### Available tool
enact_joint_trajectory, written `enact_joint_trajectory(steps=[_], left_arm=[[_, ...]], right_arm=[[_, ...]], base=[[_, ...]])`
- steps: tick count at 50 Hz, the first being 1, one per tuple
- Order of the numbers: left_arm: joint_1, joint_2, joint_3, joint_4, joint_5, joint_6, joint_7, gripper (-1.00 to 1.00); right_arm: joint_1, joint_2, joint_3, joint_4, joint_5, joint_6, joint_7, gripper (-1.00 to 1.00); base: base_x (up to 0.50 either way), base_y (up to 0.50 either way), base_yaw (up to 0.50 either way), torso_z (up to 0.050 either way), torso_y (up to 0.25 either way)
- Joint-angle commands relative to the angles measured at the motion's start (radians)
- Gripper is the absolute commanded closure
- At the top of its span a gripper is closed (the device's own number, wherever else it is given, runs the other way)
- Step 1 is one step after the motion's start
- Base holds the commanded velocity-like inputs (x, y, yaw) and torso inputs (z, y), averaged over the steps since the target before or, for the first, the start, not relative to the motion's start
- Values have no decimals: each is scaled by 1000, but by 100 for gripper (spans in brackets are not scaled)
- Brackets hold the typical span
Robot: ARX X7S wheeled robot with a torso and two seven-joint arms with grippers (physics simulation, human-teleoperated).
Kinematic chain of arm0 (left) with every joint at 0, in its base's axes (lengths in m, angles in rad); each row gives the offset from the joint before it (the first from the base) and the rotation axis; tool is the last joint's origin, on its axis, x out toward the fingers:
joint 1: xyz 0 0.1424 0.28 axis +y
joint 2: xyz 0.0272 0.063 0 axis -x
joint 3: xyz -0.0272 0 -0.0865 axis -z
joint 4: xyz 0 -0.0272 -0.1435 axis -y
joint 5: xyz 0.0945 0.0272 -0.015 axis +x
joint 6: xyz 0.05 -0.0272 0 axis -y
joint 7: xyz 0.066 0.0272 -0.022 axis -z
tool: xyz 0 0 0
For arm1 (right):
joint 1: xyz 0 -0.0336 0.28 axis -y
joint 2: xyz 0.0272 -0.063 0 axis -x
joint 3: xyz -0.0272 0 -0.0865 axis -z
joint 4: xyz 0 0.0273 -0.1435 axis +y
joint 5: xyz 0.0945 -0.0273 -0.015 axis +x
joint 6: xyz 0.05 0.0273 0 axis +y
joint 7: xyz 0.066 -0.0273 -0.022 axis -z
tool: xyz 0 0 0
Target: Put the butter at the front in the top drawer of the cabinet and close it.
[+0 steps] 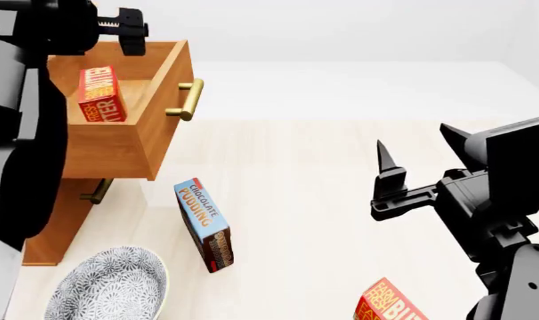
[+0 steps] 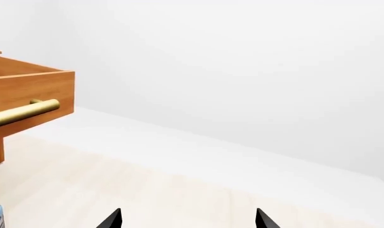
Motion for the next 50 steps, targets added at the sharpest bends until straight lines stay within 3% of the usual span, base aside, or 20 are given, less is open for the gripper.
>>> enact_joint_trajectory(steps=[1,15,17,19,27,37,43,50], left_arm=[[-33,38,68,0,3,67,73,-100],[-35,124,136,1,-23,110,233,-100],[-32,126,236,8,-126,108,241,-100],[-6,125,301,88,-209,60,238,-100],[223,65,289,787,-324,-379,193,-100],[343,77,293,1137,-436,-626,167,-100],[365,10,338,1174,-878,-641,-147,-100],[407,-10,358,1164,-1106,-633,-302,-100]], right_arm=[[-5,-1,7,2,13,-9,7,-100],[-24,-5,20,-2,31,-23,17,-100],[-26,-4,20,-4,33,-23,17,-100],[-28,-4,21,-4,36,-25,19,-100],[-34,-6,23,-4,45,-29,26,-100],[-39,-4,24,-17,50,-19,30,-100],[-39,-3,29,-23,55,-14,31,-100],[-41,-2,36,-22,63,-16,34,-100]], base=[[0,0,0,0,0],[0,0,0,0,0],[0,0,0,0,0],[0,0,0,0,0],[0,0,0,0,0],[0,0,0,0,0],[0,0,0,0,0],[0,0,0,0,0]])
